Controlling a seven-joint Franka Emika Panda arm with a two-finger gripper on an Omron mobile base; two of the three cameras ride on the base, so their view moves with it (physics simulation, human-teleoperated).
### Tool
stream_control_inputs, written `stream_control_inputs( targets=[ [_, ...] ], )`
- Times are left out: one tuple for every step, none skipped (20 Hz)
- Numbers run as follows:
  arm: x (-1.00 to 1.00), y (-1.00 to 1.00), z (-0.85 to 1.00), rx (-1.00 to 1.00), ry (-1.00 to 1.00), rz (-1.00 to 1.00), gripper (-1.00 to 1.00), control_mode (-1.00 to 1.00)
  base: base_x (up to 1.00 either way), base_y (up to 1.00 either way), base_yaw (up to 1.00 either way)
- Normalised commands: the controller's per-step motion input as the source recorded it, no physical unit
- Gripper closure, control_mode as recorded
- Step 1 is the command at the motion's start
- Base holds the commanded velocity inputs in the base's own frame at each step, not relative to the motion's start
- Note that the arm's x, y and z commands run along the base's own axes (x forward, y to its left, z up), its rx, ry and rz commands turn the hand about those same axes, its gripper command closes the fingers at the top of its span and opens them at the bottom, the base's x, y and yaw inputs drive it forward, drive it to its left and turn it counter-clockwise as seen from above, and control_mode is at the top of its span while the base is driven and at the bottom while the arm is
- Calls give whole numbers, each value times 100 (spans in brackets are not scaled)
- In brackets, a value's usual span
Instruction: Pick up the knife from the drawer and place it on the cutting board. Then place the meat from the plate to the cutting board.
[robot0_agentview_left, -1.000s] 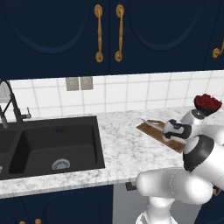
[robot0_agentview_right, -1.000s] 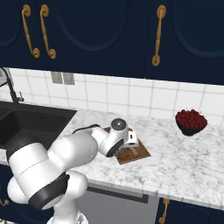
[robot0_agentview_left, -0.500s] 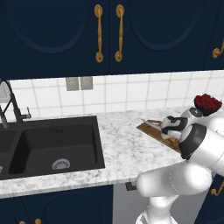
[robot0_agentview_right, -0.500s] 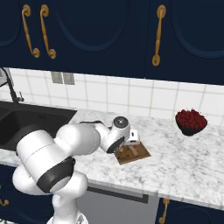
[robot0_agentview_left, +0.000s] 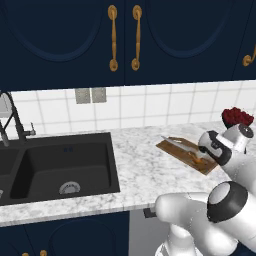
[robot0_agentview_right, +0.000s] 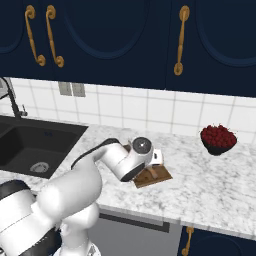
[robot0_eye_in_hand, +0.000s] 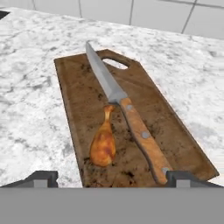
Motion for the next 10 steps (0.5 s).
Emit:
stream_control_inputs(
  targets=[
    [-73, 28, 44, 0, -33, -1, -100, -100, 0, 0, 0],
    [-66, 30, 54, 0, -36, -1, -100, -100, 0, 0, 0],
    [-56, 30, 61, -1, -37, -1, -100, -100, 0, 0, 0],
    [-54, 27, 68, -1, -38, -1, -100, -100, 0, 0, 0],
    [-50, 27, 69, -1, -37, 0, -100, -100, 0, 0, 0],
    [-46, 28, 71, -3, -34, 0, -100, -100, 0, 0, 0],
    [-41, 31, 70, -4, -32, 0, -100, -100, 0, 0, 0],
    [-37, 32, 68, -5, -30, 0, -100, -100, 0, 0, 0],
    [-35, 34, 66, -6, -28, 0, -100, -100, 0, 0, 0],
    [-33, 36, 60, -7, -25, 0, -100, -100, 0, 0, 0]
  ],
)
